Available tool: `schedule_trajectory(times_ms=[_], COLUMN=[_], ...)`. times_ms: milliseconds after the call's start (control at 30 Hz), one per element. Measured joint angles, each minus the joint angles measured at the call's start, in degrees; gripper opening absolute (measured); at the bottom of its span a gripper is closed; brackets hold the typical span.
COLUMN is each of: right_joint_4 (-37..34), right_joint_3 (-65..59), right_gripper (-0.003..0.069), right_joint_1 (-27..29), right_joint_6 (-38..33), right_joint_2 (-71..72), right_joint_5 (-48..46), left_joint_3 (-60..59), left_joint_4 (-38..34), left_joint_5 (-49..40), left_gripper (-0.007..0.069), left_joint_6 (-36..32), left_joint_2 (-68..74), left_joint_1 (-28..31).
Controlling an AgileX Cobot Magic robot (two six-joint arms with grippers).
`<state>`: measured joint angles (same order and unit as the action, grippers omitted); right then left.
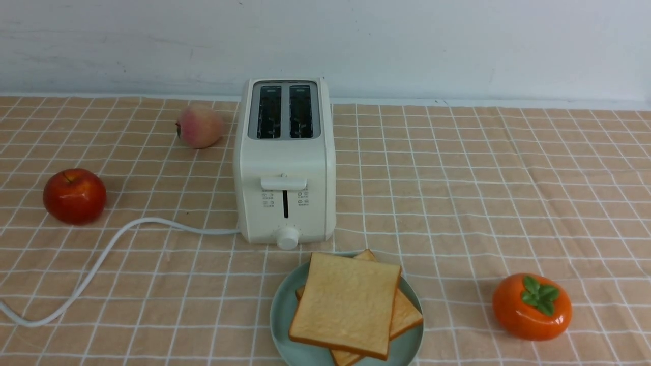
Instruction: Take toasted bread from bread machine on light coffee tablecloth place on plate.
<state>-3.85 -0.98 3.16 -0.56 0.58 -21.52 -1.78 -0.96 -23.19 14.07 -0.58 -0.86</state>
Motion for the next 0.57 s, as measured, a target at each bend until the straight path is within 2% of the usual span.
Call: schedule_trajectory(times_ms=[567], right_joint_4=[0.00], right_joint_3=[0.00], right_gripper=[0.0162], right_joint_1=[-1.18], right_joint_6=[0.00], right_joint_2=[0.00], right_joint_5=[0.00], left_joint_3=[0.00], left_joint_4=[-0.11], left_joint_5=[0.00], left_gripper=[0.0059], left_joint_6=[0.00], left_joint_2=[0.00], left_joint_1=[0.00])
